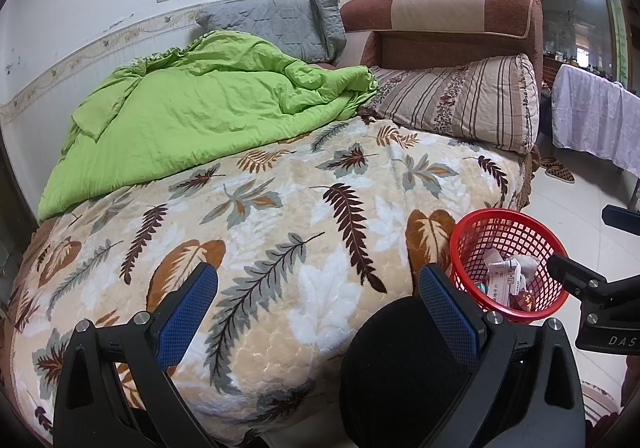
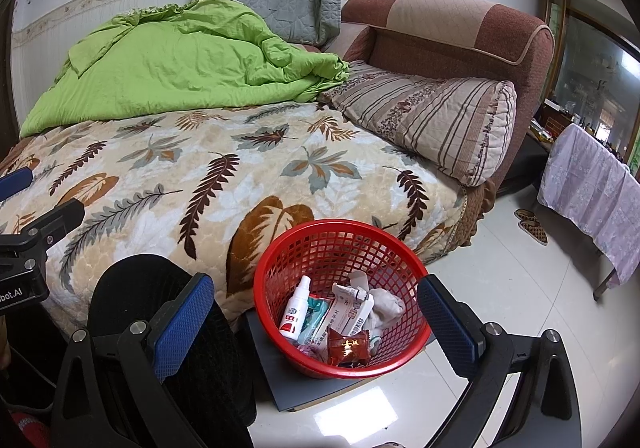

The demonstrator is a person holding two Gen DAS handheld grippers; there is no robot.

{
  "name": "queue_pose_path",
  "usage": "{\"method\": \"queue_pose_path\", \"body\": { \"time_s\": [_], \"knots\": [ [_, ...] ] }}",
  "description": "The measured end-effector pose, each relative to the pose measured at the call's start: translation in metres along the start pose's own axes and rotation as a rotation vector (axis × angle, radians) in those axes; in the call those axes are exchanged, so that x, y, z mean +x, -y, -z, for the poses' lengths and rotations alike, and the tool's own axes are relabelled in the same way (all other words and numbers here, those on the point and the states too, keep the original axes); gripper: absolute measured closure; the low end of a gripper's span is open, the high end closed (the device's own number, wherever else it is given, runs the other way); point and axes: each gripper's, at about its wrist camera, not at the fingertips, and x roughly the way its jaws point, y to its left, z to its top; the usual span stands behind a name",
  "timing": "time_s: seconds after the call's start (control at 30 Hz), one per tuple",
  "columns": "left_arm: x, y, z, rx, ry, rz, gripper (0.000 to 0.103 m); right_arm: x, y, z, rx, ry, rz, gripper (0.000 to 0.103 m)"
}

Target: Collect trash

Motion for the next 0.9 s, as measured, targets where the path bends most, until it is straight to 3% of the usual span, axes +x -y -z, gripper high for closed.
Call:
{"method": "queue_pose_path", "body": {
  "time_s": [0.23, 0.37, 0.5, 0.63, 0.77, 0.83, 0.9],
  "knots": [
    [0.014, -0.032, -0.002, -0.109, -0.051, -0.011, 0.003, 0.020, -0.012, -0.036, -0.009, 0.004, -0.089, 0.001],
    [0.031, -0.081, 0.000, -0.223, -0.086, -0.087, 0.003, 0.042, -0.043, -0.074, -0.055, -0.006, -0.179, 0.000],
    [0.048, -0.137, 0.006, -0.321, -0.125, -0.188, 0.003, 0.091, -0.089, -0.114, -0.053, -0.117, -0.327, 0.000],
    [0.075, -0.192, 0.014, -0.410, -0.188, -0.268, 0.003, 0.150, -0.153, -0.138, -0.098, -0.225, -0.375, 0.000],
    [0.113, -0.235, 0.025, -0.456, -0.280, -0.288, 0.003, 0.209, -0.218, -0.147, -0.156, -0.313, -0.377, 0.001],
    [0.137, -0.254, 0.031, -0.495, -0.333, -0.265, 0.003, 0.242, -0.241, -0.148, -0.123, -0.373, -0.412, 0.001],
    [0.155, -0.267, 0.036, -0.511, -0.361, -0.252, 0.003, 0.265, -0.258, -0.147, -0.112, -0.393, -0.390, 0.001]
  ]
}}
